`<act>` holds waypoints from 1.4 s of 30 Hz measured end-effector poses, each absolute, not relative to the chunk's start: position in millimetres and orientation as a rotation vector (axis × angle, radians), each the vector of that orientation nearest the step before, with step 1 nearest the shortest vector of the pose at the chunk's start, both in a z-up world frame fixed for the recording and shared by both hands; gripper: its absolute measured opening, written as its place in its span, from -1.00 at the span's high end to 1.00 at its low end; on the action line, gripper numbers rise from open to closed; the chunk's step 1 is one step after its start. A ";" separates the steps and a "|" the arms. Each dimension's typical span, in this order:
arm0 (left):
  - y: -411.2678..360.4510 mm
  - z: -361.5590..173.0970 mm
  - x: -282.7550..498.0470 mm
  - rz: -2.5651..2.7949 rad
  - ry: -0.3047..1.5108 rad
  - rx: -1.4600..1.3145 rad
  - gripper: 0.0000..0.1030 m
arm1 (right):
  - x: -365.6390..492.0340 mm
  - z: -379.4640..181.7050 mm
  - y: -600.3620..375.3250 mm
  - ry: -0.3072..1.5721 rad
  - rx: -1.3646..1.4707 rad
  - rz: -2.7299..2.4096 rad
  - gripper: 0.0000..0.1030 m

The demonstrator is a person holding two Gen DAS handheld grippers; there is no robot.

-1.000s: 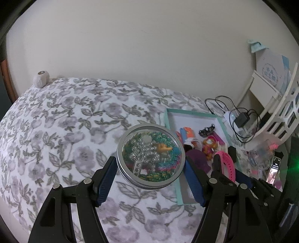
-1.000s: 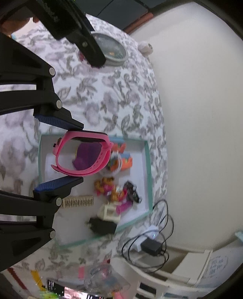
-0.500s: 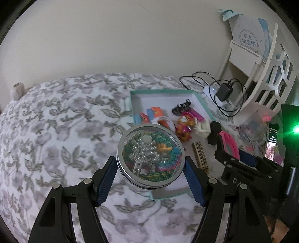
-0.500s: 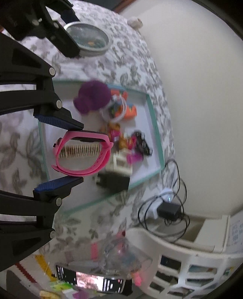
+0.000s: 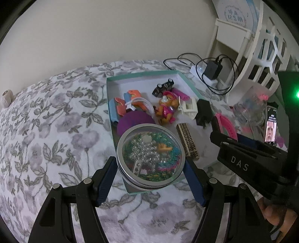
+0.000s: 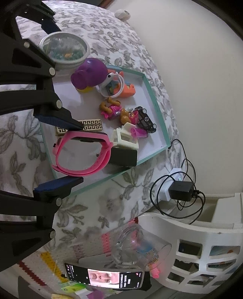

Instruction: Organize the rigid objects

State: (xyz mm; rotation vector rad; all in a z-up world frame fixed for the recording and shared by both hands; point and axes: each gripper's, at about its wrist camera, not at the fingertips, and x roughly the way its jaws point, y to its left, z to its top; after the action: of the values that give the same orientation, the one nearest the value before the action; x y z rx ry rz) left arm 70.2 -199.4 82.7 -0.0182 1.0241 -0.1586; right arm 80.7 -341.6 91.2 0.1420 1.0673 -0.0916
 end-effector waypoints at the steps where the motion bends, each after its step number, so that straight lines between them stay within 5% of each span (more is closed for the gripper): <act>1: -199.8 80.7 70.8 -0.159 1.029 -0.015 -0.42 | 81.1 89.0 -339.7 1.074 0.136 -0.089 -0.01; 36: -196.1 78.2 63.5 -0.168 1.049 0.084 -0.48 | 77.6 78.3 -326.5 1.097 0.130 -0.059 -0.18; 42: -173.3 84.7 56.6 -0.092 1.059 0.049 -0.53 | 70.4 80.3 -324.9 1.098 0.155 -0.056 -0.45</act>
State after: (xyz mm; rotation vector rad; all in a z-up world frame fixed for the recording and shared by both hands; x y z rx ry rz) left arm 56.6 -173.3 84.7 0.0491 1.0592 -0.0921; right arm 70.4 -324.9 80.3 0.1549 1.0977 -0.0556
